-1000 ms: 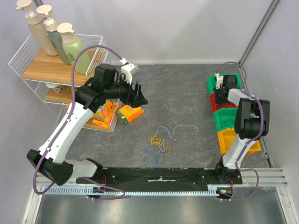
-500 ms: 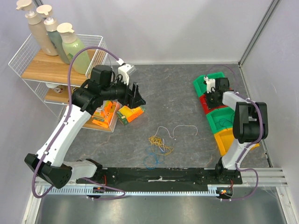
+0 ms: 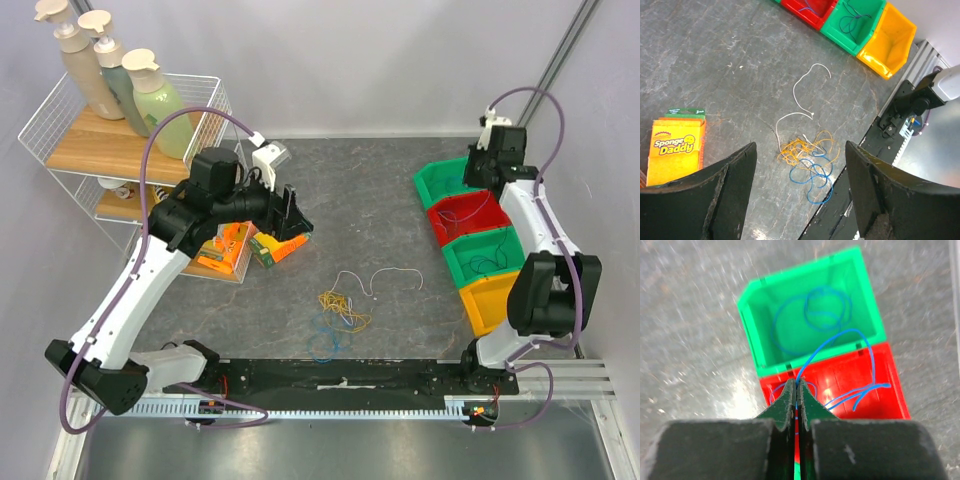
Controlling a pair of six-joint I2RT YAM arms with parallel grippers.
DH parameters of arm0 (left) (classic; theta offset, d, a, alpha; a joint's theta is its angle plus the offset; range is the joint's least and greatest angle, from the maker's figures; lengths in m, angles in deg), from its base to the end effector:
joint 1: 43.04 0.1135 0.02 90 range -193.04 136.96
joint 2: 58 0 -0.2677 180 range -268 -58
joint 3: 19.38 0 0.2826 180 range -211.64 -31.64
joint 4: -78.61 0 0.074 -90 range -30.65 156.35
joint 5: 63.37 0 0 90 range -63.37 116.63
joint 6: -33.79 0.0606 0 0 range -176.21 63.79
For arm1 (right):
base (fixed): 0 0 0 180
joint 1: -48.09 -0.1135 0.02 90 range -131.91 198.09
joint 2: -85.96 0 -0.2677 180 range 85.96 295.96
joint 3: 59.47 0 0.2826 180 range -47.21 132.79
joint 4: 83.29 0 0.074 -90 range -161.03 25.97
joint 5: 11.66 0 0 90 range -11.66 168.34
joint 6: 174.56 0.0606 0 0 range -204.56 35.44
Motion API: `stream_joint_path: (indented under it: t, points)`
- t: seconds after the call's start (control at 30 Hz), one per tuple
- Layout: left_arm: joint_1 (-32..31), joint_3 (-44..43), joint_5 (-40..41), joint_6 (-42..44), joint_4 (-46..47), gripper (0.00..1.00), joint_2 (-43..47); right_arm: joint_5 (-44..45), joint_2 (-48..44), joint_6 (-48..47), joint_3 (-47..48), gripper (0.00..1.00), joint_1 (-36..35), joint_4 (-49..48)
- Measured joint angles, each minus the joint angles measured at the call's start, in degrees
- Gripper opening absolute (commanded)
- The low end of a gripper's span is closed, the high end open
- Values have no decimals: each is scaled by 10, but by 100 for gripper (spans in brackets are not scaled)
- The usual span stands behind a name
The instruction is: Untangle the cables
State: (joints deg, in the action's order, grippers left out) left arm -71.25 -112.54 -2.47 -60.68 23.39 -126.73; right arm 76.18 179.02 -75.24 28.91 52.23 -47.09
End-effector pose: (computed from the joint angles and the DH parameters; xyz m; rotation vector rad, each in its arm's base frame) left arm 0.2410 -0.1627 0.4149 0.7461 2.0213 -0.8716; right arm 0.4168 -0.0279 0.2697 0.2483 2.2718 0.0902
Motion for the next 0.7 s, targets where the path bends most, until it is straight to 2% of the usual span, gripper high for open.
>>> stream_joint_path:
  t: [0.3,0.6,0.7]
  points:
    - [-20,6,0,0,0,77,16,1,-15,58,106,0,0,2]
    - [-22,6,1,-7,0,77,17,-9,-16,96,272,0,0,-10]
    - [-22,2,1,-12,0,77,17,-13,-21,110,301,0,0,-28]
